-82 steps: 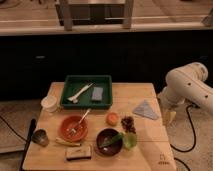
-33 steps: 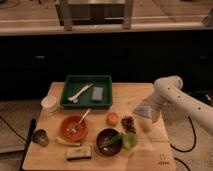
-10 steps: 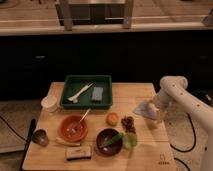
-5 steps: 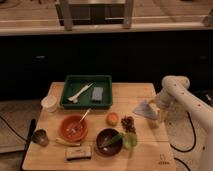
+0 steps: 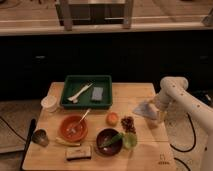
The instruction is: Place towel in table surface
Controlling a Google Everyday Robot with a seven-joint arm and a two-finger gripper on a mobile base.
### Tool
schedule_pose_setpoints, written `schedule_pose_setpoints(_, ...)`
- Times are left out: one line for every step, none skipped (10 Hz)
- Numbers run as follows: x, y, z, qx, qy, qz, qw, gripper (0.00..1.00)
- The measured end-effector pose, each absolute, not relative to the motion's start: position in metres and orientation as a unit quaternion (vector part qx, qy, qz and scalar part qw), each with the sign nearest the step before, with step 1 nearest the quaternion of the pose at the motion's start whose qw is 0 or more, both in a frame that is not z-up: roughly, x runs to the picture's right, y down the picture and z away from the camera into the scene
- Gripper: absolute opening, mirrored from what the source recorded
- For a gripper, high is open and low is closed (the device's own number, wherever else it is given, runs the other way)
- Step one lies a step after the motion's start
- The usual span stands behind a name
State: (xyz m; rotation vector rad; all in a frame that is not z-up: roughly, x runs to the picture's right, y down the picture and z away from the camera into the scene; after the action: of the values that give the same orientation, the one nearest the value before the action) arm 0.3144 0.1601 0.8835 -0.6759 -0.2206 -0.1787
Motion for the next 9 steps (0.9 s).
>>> schedule_pose_setpoints(0.308,0.162,0.885,-0.326,-0.107,-0.095,0.934,0.8)
schedule_pose_setpoints(0.305,0.162,0.886,-0.325,-0.108,-0.098,0.934,0.8)
schedule_pose_setpoints(0.303,0.162,0.888,-0.325,-0.108,-0.105,0.934,0.8)
schedule_pose_setpoints(0.295,0.162,0.894,-0.327,-0.111,-0.112,0.932,0.8)
schedule_pose_setpoints(0.289,0.16,0.899,-0.327,-0.113,-0.118,0.931,0.8)
schedule_pose_setpoints(0.288,0.161,0.903,-0.331,-0.115,-0.122,0.929,0.77)
schedule_pose_setpoints(0.289,0.162,0.906,-0.335,-0.115,-0.124,0.927,0.71)
schedule_pose_setpoints(0.291,0.165,0.909,-0.343,-0.117,-0.125,0.924,0.58)
schedule_pose_setpoints(0.29,0.163,0.912,-0.344,-0.12,-0.125,0.923,0.48)
